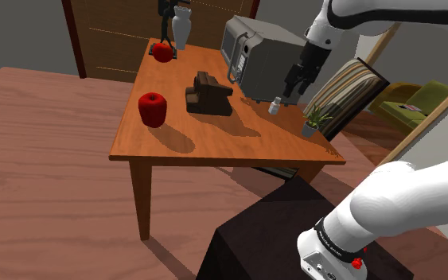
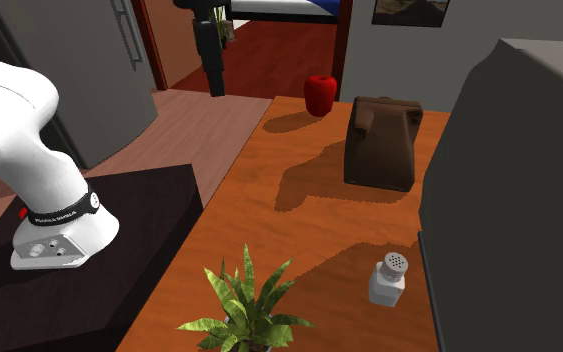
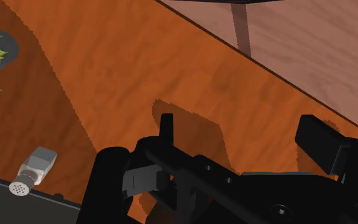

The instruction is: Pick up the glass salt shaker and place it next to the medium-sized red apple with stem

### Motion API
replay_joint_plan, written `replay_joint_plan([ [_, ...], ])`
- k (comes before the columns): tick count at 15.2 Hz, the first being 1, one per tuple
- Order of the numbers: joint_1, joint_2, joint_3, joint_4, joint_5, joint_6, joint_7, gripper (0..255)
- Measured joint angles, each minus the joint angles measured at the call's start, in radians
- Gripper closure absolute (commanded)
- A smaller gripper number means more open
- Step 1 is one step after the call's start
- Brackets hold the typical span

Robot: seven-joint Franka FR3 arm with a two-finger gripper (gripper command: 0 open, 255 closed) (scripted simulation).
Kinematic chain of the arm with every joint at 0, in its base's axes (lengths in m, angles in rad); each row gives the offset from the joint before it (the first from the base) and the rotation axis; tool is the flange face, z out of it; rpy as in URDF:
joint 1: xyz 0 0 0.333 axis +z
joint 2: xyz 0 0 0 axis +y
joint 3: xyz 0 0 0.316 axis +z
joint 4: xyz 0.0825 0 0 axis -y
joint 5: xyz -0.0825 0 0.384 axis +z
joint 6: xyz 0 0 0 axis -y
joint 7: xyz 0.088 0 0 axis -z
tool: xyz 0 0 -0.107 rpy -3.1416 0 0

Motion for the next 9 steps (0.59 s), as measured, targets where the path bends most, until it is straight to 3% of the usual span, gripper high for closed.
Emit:
replay_joint_plan([
  [9, -0.025, 0.270, -0.135, 0.127, -0.015, 0.146, -0.172, 0],
])
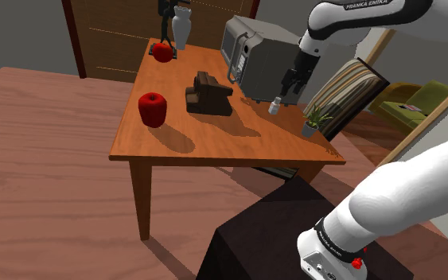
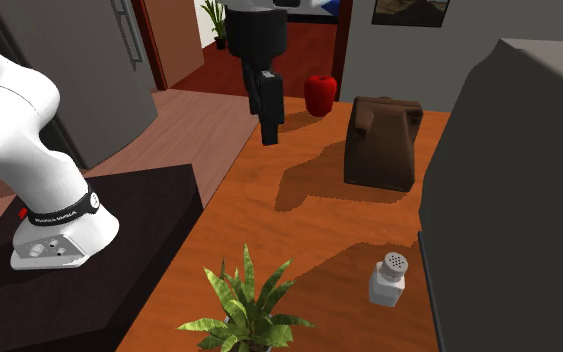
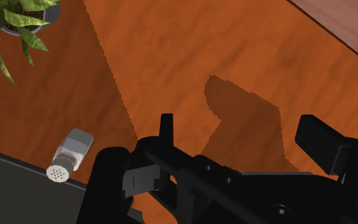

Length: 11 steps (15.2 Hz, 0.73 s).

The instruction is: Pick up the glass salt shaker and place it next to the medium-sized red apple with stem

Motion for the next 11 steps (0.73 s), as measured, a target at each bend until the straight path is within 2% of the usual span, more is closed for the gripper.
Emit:
replay_joint_plan([
  [6, -0.016, 0.213, -0.073, 0.146, 0.049, 0.063, -0.124, 0],
  [11, -0.046, 0.407, -0.111, 0.297, 0.123, 0.092, -0.229, 0],
])
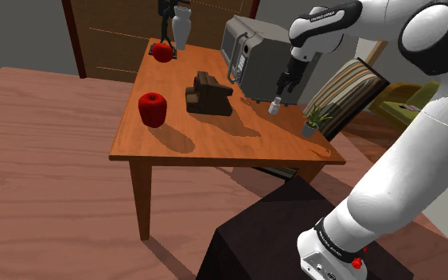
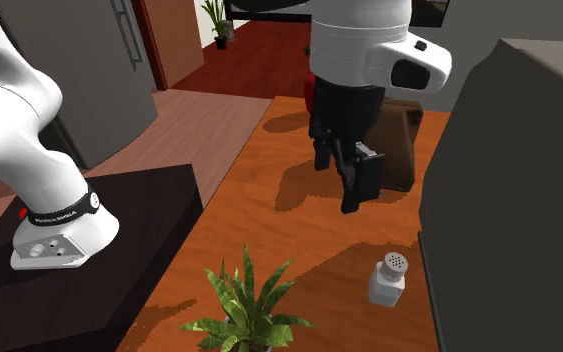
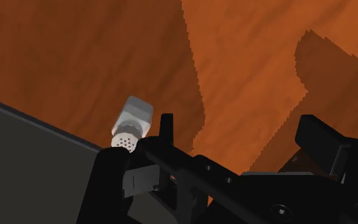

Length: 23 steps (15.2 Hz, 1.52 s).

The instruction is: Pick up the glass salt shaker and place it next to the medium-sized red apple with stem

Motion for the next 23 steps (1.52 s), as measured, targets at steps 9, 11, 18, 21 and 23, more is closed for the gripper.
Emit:
replay_joint_plan([
  [9, -0.115, 0.336, -0.005, 0.348, 0.135, -0.027, -0.149, 0],
  [11, -0.124, 0.359, -0.002, 0.360, 0.145, -0.015, -0.158, 0],
  [18, -0.130, 0.398, 0.005, 0.329, 0.159, 0.040, -0.169, 0],
  [21, -0.130, 0.399, 0.005, 0.327, 0.160, 0.043, -0.169, 0],
  [23, -0.130, 0.399, 0.005, 0.327, 0.160, 0.043, -0.169, 255],
])
